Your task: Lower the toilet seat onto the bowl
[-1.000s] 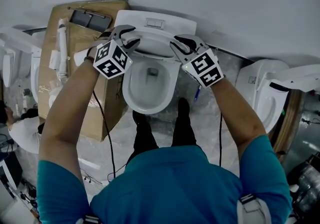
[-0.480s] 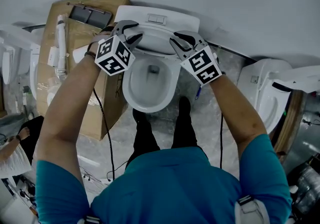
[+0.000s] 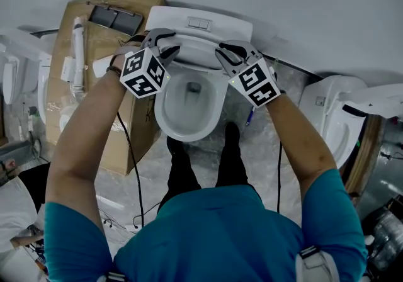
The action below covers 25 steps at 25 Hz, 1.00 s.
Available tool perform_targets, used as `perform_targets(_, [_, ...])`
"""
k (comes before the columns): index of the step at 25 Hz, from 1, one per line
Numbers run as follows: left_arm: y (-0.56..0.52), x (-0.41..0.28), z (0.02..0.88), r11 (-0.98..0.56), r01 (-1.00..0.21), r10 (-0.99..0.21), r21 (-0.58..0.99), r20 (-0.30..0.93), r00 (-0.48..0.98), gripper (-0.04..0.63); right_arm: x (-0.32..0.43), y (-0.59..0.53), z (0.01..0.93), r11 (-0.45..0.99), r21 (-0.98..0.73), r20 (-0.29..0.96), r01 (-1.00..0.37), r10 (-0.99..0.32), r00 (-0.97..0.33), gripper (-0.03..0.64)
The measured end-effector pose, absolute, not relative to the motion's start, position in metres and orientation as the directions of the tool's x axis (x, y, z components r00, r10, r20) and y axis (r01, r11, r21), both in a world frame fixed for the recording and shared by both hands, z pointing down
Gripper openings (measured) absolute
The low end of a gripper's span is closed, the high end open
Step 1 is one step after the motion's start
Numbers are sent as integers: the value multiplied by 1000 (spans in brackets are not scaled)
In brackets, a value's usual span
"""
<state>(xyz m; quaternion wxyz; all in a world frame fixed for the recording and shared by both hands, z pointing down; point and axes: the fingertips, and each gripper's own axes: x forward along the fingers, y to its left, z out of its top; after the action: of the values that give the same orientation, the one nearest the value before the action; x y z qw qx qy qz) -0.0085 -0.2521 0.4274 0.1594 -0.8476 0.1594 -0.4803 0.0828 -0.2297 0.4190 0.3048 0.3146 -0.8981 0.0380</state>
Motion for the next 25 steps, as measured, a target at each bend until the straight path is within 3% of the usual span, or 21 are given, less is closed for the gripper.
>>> perform_targets(6, [-238, -14, 426, -917, -60, -373, -395, 791, 486, 158, 77, -216, 419, 848, 122, 609, -516, -475, -636, 60])
perform_targets(17, [-212, -22, 424, -936, 12, -304, -353, 823, 480, 156, 60, -191, 435, 919, 93, 705, -384, -333, -626, 130])
perform_targets(22, [-198, -24, 427, -941, 52, -271, -335, 837, 476, 139, 56, -183, 435, 928, 74, 704, -364, -307, -640, 56])
perform_targets(25, [-191, -26, 429, -946, 74, -247, -317, 847, 472, 127, 51, -173, 435, 944, 65, 712, -323, -271, -648, 44])
